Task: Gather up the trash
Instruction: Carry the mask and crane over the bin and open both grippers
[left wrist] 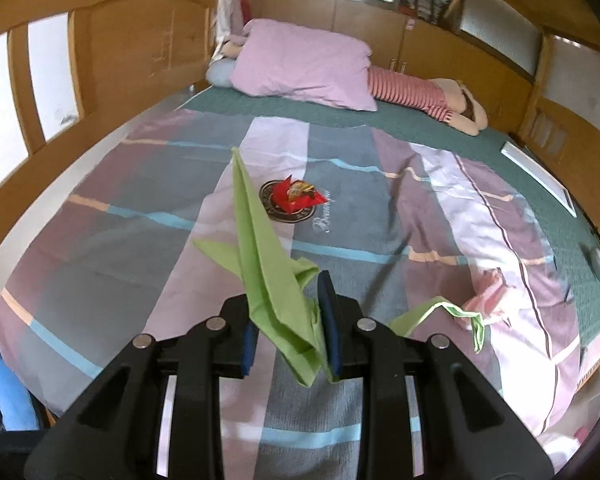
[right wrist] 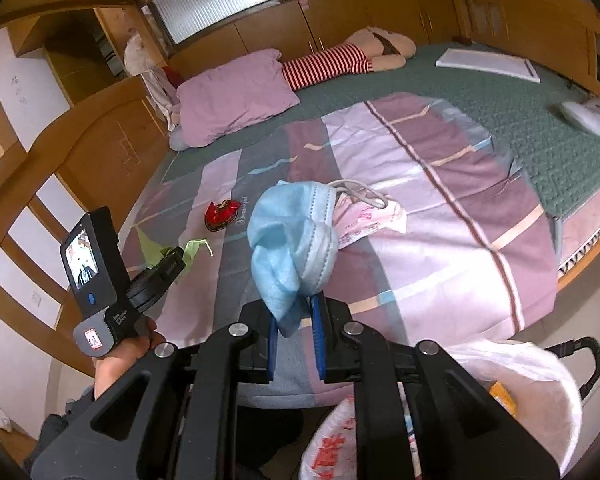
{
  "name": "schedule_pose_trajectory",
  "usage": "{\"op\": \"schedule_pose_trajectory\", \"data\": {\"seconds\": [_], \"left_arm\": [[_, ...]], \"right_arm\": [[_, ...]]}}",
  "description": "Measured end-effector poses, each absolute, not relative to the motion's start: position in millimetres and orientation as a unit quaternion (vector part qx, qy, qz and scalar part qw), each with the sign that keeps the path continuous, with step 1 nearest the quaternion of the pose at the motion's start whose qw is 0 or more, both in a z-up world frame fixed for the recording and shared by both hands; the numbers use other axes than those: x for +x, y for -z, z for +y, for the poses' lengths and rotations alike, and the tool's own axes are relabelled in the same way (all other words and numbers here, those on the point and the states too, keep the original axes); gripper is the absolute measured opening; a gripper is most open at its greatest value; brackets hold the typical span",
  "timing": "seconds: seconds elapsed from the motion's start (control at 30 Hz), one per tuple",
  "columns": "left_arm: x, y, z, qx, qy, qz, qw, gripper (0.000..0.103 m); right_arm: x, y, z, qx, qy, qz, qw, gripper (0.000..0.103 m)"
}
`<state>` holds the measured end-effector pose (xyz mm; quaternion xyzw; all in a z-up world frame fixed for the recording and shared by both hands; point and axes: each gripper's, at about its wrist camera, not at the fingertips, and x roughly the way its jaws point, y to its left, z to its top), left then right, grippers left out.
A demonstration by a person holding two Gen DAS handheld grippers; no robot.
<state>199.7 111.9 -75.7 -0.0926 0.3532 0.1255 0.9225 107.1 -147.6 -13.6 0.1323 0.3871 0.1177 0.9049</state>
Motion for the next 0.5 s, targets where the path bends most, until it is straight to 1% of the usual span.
{"op": "schedule_pose_trajectory", "data": {"seconds": [0.1, 0.3, 0.4, 0.5], "left_arm": [[184.1, 70.0, 105.7, -0.080, -0.110, 0.334, 0.933, 0.028], [138.5, 60.3, 79.7, -0.103, -0.024, 0.323, 0.940, 0.028], [112.1, 55.7, 58.4, -0.136, 0.057, 0.335, 0.931, 0.028], [95.5, 52.8, 32.9, -0.131, 0.109, 0.345, 0.923, 0.028]], "right_arm": [[96.3, 18.8, -163.1, 0.133, -0.118, 0.387, 0.905, 0.016], [64.6, 34.8, -199.6, 0.118, -0.124, 0.412, 0.895, 0.016], [44.0, 47.1, -217.4, 0.107, -0.121, 0.433, 0.887, 0.016], [24.5, 61.1, -233.1, 0.099, -0.116, 0.448, 0.881, 0.016]]}}
